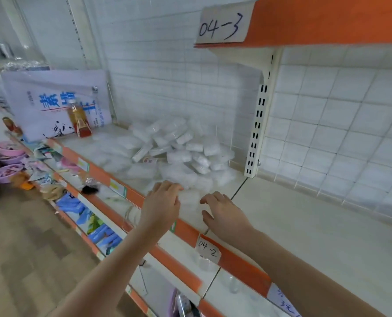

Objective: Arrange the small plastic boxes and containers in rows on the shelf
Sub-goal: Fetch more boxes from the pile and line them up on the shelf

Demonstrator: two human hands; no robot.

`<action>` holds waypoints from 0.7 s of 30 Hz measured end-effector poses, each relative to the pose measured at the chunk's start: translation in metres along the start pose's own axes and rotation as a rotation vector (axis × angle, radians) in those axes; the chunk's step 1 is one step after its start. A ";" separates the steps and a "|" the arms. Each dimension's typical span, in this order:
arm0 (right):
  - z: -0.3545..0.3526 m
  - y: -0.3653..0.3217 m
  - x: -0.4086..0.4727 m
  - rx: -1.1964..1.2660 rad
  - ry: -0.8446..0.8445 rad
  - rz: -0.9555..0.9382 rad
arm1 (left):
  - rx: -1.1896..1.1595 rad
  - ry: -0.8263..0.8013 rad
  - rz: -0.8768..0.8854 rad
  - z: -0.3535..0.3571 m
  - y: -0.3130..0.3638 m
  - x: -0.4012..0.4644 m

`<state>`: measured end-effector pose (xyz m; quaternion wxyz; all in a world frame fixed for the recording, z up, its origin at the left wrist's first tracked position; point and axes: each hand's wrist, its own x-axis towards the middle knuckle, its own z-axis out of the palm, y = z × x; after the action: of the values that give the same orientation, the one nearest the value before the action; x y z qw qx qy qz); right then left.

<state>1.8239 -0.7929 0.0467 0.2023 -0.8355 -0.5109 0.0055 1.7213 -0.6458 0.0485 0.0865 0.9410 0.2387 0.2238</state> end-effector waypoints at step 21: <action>0.053 0.000 0.050 -0.052 0.038 0.083 | 0.111 -0.112 -0.058 0.056 -0.015 0.078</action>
<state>1.8363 -0.7322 0.0077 0.1896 -0.8609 -0.4719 -0.0153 1.8025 -0.5983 0.0245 0.0537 0.9481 0.2727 0.1544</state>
